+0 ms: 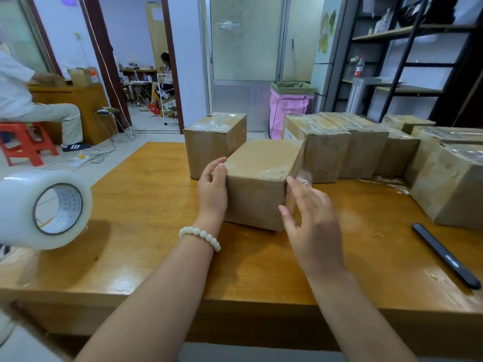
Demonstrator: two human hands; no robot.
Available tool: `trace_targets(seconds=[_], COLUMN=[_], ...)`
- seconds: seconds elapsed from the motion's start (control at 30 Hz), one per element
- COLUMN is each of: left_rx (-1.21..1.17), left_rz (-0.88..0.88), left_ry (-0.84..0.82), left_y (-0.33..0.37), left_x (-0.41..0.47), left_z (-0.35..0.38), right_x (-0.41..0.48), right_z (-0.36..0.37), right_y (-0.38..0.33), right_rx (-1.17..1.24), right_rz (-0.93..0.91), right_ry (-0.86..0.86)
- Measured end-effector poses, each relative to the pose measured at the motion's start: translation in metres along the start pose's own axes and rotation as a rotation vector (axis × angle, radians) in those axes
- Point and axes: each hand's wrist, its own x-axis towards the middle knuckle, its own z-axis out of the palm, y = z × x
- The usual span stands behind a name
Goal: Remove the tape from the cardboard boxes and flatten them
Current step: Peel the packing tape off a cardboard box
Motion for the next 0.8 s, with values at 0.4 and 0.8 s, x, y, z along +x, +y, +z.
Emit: trace_targets(seconds=[0.4,0.8], left_rx=[0.027,0.023], left_rz=[0.035,0.041], left_ry=[-0.004,-0.006], left_y=[-0.001,-0.003], left_x=[-0.001,0.001], left_z=[0.001,0.001], right_x=[0.005,0.004], right_z=[-0.001,-0.003], right_y=[0.017,0.023], right_rx=[0.072,0.102], right_rz=[0.045,-0.14], right_ry=[-0.206,-0.24])
